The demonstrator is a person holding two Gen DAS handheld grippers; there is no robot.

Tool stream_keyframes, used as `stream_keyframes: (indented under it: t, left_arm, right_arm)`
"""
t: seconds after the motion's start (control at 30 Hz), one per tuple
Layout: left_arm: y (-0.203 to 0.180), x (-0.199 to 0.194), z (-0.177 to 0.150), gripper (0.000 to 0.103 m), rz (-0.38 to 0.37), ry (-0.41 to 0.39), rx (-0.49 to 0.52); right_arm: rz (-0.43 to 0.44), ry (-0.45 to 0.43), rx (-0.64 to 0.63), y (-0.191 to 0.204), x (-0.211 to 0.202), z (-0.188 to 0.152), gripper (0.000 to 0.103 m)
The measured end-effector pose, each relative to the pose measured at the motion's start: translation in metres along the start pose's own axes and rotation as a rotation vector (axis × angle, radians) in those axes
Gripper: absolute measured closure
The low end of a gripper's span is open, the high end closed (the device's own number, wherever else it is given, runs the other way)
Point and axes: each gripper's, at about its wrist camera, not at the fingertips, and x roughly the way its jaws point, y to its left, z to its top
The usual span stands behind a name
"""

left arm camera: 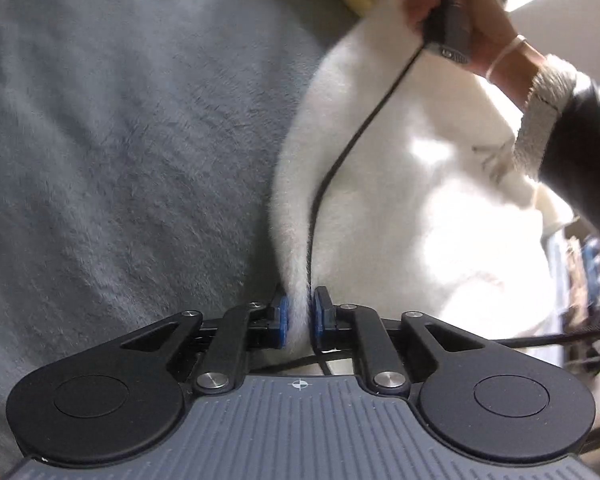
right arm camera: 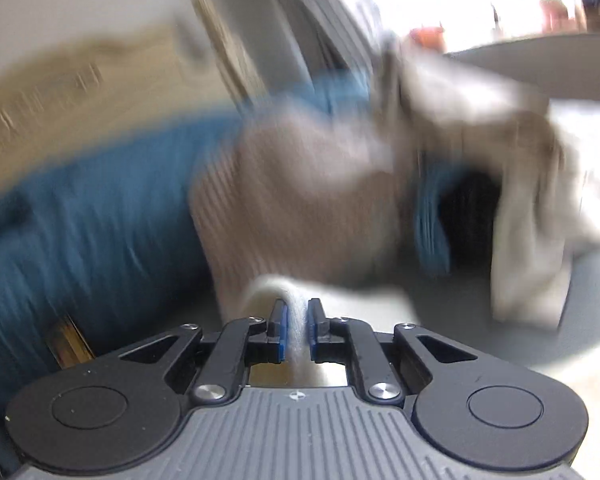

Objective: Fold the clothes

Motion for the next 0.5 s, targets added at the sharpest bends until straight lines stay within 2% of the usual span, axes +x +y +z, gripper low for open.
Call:
stream_keyframes:
  t: [0.03,0.07,0.1,0.17,0.23,0.3,0.37,0.5]
  left_arm:
    - [-0.003,0.0,-0.001,0.087,0.012,-0.001,0.024]
    - [-0.003,0.0,-0.002,0.087,0.014,0.005,0.033]
    - [-0.002,-0.001,-0.004,0.086,0.015,0.01,0.042]
    - [0.005,-0.004,-0.005,0.076,0.011,0.028,0.041]
    - [0.02,-0.018,-0.008,0.072,-0.014,0.002,0.015]
    - [0.038,-0.037,-0.013,0.07,-0.045,-0.044,-0.013]
    - [0.052,-0.053,-0.013,0.063,-0.089,-0.095,-0.047]
    - [0.059,-0.072,-0.01,0.052,-0.267,-0.155,-0.142]
  right_arm:
    - [-0.036,0.091,-0.015,0.002,0.01,-0.006,0.072]
    - [-0.047,0.111,-0.052,0.005,0.008,-0.009,0.072]
    - [-0.048,0.11,-0.096,0.007,0.002,-0.012,0.071]
    - [-0.049,0.074,-0.13,0.006,-0.024,-0.009,0.049]
    - [-0.043,0.038,-0.137,0.0,-0.056,-0.004,0.042]
    - [-0.025,0.01,-0.107,-0.012,-0.096,0.0,0.04]
    - [-0.014,-0.004,-0.054,-0.029,-0.143,-0.007,0.036]
    - [-0.056,-0.005,0.047,-0.059,-0.241,-0.046,0.033]
